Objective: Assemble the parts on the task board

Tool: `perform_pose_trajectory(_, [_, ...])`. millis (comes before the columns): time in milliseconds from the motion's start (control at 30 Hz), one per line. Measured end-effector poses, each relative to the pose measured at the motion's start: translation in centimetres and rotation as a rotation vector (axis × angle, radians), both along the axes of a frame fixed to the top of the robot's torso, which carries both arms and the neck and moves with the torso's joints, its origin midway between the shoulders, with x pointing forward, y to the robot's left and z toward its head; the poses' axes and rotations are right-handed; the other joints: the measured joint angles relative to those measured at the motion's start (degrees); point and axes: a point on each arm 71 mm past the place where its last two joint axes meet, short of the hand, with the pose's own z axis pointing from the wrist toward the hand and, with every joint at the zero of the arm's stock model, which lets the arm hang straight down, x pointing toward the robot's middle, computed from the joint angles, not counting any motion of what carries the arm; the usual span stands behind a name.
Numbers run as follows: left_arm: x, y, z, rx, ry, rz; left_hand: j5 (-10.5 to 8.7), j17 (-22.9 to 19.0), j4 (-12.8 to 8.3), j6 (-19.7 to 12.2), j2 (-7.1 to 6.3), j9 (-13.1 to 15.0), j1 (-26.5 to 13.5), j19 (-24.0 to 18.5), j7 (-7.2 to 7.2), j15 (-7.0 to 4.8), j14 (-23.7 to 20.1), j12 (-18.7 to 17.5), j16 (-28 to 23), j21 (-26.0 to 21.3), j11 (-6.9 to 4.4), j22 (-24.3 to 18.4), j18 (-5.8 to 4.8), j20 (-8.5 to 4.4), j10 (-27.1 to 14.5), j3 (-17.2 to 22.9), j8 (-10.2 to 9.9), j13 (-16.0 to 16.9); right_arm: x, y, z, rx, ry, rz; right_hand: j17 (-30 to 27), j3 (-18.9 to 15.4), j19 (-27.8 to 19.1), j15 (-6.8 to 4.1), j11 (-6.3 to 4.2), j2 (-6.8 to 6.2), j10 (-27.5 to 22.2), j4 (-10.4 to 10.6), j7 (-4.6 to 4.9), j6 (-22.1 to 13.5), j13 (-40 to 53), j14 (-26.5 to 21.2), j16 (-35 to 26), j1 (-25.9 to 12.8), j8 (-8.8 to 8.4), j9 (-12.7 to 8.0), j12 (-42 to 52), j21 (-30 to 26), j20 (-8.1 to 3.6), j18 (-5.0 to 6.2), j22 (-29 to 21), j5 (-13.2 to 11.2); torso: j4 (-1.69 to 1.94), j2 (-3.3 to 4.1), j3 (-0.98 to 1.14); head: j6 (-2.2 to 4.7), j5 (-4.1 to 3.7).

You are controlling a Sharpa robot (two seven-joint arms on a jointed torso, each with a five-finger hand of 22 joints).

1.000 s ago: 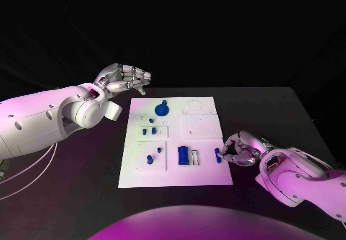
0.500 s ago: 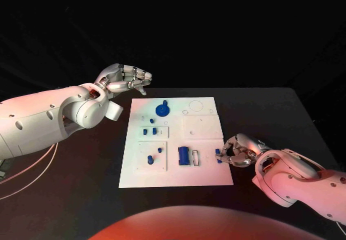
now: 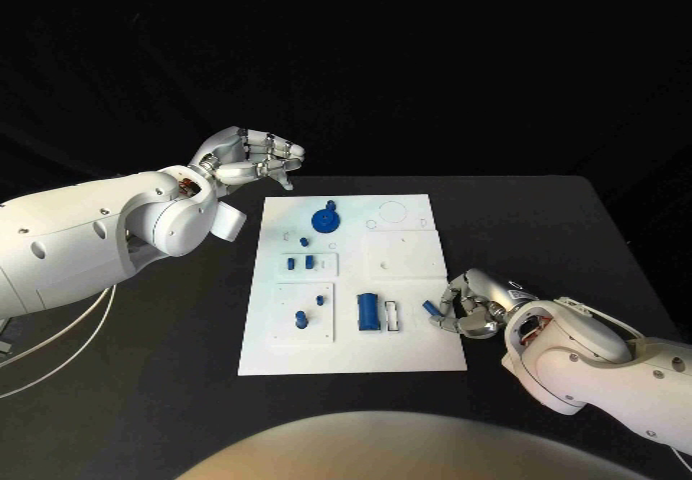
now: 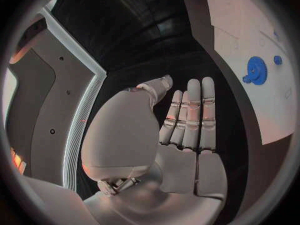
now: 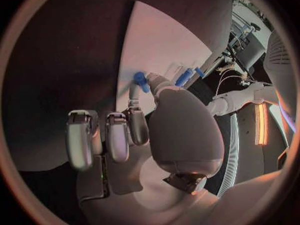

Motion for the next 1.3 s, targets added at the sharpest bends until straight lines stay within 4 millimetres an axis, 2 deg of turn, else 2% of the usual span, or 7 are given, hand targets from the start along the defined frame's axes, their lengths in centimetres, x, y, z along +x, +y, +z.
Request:
perform_pose_trajectory(200, [0.0, 0.0, 0.0, 0.0, 0.0, -0.001, 0.0, 0.0, 0.0, 0.0, 0.0, 0.0, 0.0, 0.0, 0.0, 0.0, 0.0, 0.0, 0.0, 0.0, 0.0, 0.0, 0.0, 0.0, 0.0, 0.0, 0.0, 0.0, 0.2, 0.4, 0.0, -0.034, -0.03, 0.037, 0.0, 1.0, 0.0, -0.08, 0.0, -0.98, 0.0, -1.0, 0.05, 0.2, 0.0, 0.1, 0.0, 2.5, 0.41, 0.3, 0.0, 0.2, -0.02, 0.0, 0.0, 0.0, 0.01, -0.01, 0.01, 0.0, -0.08])
perform_pose_trajectory(500, [0.0, -0.1, 0.0, -0.001, 0.001, -0.002, 0.0, 0.0, 0.0, 0.0, 0.0, 0.0, 0.0, 0.0, 0.0, 0.0, 0.0, 0.1, 0.0, 0.0, -0.04, 0.0, 0.0, 0.0, 0.0, 0.0, 0.1, 0.0, 0.4, 1.1, 0.2, -0.072, -0.075, 0.083, 0.0, 2.3, 0.0, -0.09, 0.0, -0.36, 0.0, -0.9, 0.04, 0.2, 0.0, 0.1, 0.0, 3.1, -0.17, 0.2, -0.2, 0.2, -0.02, 0.0, 0.0, -0.2, 0.11, -0.03, 0.01, 0.0, -0.12])
perform_pose_trajectory(767, [0.0, -0.1, 0.0, -0.001, 0.001, -0.002, 0.0, 0.0, 0.0, 0.0, 0.0, 0.0, 0.0, 0.0, 0.0, 0.0, 0.0, 0.3, 0.0, 0.0, -0.21, 0.0, 0.0, 0.0, -0.2, 0.0, 0.2, 0.0, -0.2, 1.3, 0.5, -0.059, -0.074, 0.088, 0.0, 11.4, 0.0, -0.49, -0.52, 0.44, 0.1, -1.6, -0.34, 0.3, 0.0, 0.1, 0.0, 5.0, -0.43, 0.5, -0.2, 0.3, -0.44, 0.01, 0.0, -0.1, 0.08, -0.03, 0.0, 0.0, -0.04])
perform_pose_trajectory(867, [0.0, -0.1, 0.0, -0.001, 0.001, -0.003, 0.0, 0.0, 0.0, 0.0, 0.0, 0.0, 0.0, 0.0, 0.0, 0.0, 0.0, 0.3, 0.0, 0.0, -0.21, 0.0, 0.0, 0.0, -0.2, 0.0, 0.2, 0.0, -0.4, 1.3, 0.6, -0.041, -0.058, 0.071, 0.0, 13.8, 0.0, -0.49, -0.52, 1.1, 0.1, -1.3, -0.34, -1.1, 0.0, 0.1, 0.0, 4.3, 0.66, 2.7, -0.2, 0.7, -0.44, 0.01, 0.0, -0.1, 0.03, -0.05, -0.03, 0.0, -0.07])
perform_pose_trajectory(967, [0.0, -0.1, 0.0, -0.001, 0.001, -0.003, 0.0, 0.0, 0.0, 0.0, -0.01, 0.0, 0.0, 0.0, 0.0, 0.0, 0.0, 0.3, 0.0, 0.0, -0.21, 0.0, 0.0, 0.0, -0.2, 0.0, 0.2, 0.0, -0.4, 1.5, 1.2, -0.008, -0.046, 0.051, 0.0, 15.0, 0.0, -0.49, -0.52, 1.99, 0.1, -1.3, -0.22, -1.7, 0.0, 0.1, 0.0, 2.0, 0.66, 2.7, -0.2, 0.7, -0.44, 0.0, 0.0, -0.1, 0.01, -0.05, -0.02, 0.0, -0.18])
perform_pose_trajectory(1100, [0.0, -0.1, 0.0, -0.001, 0.001, -0.003, 0.0, 0.0, -0.1, 0.0, -0.01, 0.0, 0.0, 0.0, 0.0, 0.0, 0.0, 0.3, 0.0, 0.0, -0.21, 0.0, 0.0, 0.0, -0.2, 0.1, 0.2, 0.0, -0.4, 2.0, 1.9, 0.049, -0.028, 0.023, 0.0, 16.0, 0.0, -0.49, -0.52, 2.23, 0.1, -1.6, -0.2, -1.9, 0.0, 0.1, 0.0, -0.7, 0.66, 2.7, -0.2, 1.0, -0.43, 0.0, 0.0, -0.1, 0.03, -0.05, -0.01, 0.0, -0.28])
perform_pose_trajectory(1300, [0.0, -0.2, 0.0, -0.002, -0.001, -0.006, 0.0, 0.0, -0.1, 0.0, 0.25, 0.0, 0.3, 0.0, 0.0, 0.0, 0.0, 0.3, 0.0, 0.0, -0.21, 0.0, 0.0, 0.0, -0.2, 0.4, 0.2, 0.0, -0.5, 2.5, 2.3, 0.115, -0.002, -0.015, 0.0, 19.1, 0.0, -0.49, -0.52, 1.88, 0.1, -4.7, 0.06, -2.1, 0.0, 0.1, 0.0, -1.8, 0.66, 2.7, -0.2, 1.0, -0.43, 0.0, 0.0, -0.2, 0.04, -0.04, 0.03, 0.0, -0.29])
